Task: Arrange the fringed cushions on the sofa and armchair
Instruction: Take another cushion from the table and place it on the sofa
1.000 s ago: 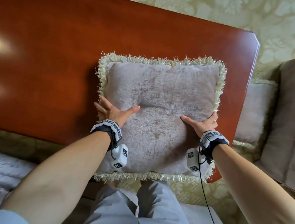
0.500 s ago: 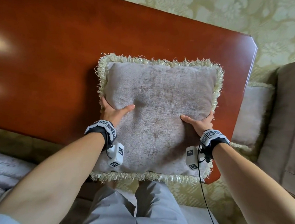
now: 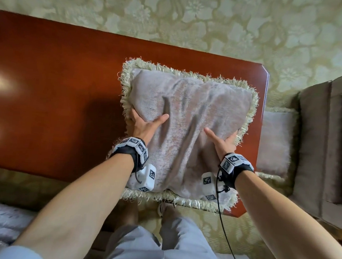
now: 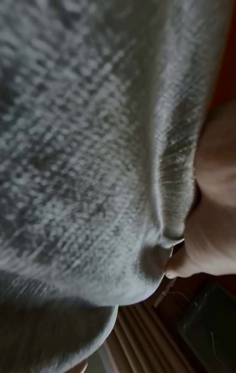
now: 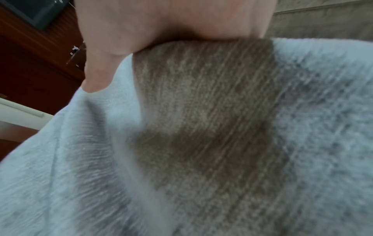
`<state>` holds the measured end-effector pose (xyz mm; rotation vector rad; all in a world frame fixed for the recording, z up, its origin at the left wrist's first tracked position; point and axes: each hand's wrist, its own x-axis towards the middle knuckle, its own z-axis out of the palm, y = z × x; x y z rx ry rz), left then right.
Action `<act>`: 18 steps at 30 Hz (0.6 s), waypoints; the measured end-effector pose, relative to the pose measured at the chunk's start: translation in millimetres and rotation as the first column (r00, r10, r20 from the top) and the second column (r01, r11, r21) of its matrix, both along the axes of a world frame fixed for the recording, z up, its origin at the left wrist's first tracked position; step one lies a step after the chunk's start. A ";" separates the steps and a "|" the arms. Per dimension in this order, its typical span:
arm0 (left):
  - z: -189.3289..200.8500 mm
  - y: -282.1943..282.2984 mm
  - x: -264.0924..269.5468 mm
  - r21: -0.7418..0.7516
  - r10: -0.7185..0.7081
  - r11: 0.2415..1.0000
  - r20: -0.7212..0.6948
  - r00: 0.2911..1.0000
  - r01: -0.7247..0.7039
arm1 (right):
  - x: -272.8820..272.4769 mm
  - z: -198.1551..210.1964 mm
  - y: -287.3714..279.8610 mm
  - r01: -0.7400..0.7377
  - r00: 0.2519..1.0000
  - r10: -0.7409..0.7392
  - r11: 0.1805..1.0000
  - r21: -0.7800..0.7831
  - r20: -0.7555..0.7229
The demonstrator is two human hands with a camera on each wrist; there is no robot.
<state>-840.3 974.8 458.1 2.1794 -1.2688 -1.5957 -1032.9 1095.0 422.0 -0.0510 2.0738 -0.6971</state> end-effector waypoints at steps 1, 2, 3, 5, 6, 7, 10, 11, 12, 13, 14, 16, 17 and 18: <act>6.4 -1.8 -3.5 0.000 -0.018 1.000 -0.017 1.000 0.018 | -1.6 7.5 -1.4 0.000 1.000 0.000 1.000 0.001 -0.003; 13.4 -2.9 -6.8 0.002 -0.035 0.999 -0.031 0.999 0.035 | -3.1 14.8 -2.4 0.000 1.000 0.000 1.000 0.007 -0.008; 18.8 -3.9 -9.5 -0.006 -0.051 0.999 -0.044 0.998 0.050 | -4.5 23.7 -3.6 -0.004 1.000 0.004 1.000 0.009 -0.022; 29.1 -5.6 -14.0 -0.027 -0.074 0.997 -0.061 0.995 0.073 | -7.7 38.8 -7.4 -0.026 0.999 0.027 0.999 0.026 -0.042; 36.3 -6.5 -17.5 -0.040 -0.085 0.996 -0.069 0.994 0.082 | -10.6 48.3 -8.9 -0.036 0.998 0.038 0.999 0.035 -0.059; 42.3 -6.8 -20.9 -0.051 -0.096 0.994 -0.078 0.992 0.092 | -13.1 59.2 -10.0 -0.048 0.996 0.051 0.997 0.053 -0.074; 60.3 -9.3 -34.6 -0.087 -0.133 0.988 -0.103 0.986 0.124 | -23.4 88.7 -11.4 -0.085 0.984 0.102 0.989 0.121 -0.145; 64.2 -11.1 -39.1 -0.108 -0.142 0.986 -0.104 0.984 0.131 | -26.6 96.7 -11.8 -0.090 0.979 0.113 0.986 0.138 -0.171; 67.6 -13.3 -43.6 -0.130 -0.149 0.982 -0.105 0.983 0.135 | -29.9 103.9 -12.5 -0.086 0.975 0.114 0.985 0.150 -0.191; 70.4 -15.7 -47.0 -0.150 -0.158 0.979 -0.106 0.982 0.141 | -31.8 111.3 -13.0 -0.073 0.974 0.103 0.985 0.154 -0.200; 72.4 -18.5 -50.3 -0.166 -0.171 0.974 -0.106 0.979 0.152 | -33.4 117.1 -12.8 -0.053 0.975 0.084 0.987 0.151 -0.208; 75.5 -23.4 -56.9 -0.186 -0.211 0.964 -0.112 0.971 0.188 | -35.1 129.4 -10.0 -0.010 0.974 0.042 0.989 0.145 -0.221; 76.8 -26.1 -59.7 -0.194 -0.234 0.958 -0.109 0.966 0.210 | -34.4 136.1 -8.0 0.013 0.973 0.020 0.990 0.142 -0.228; 79.3 -28.5 -62.3 -0.201 -0.258 0.951 -0.106 0.960 0.234 | -33.2 142.0 -5.9 0.038 0.971 -0.005 0.990 0.136 -0.241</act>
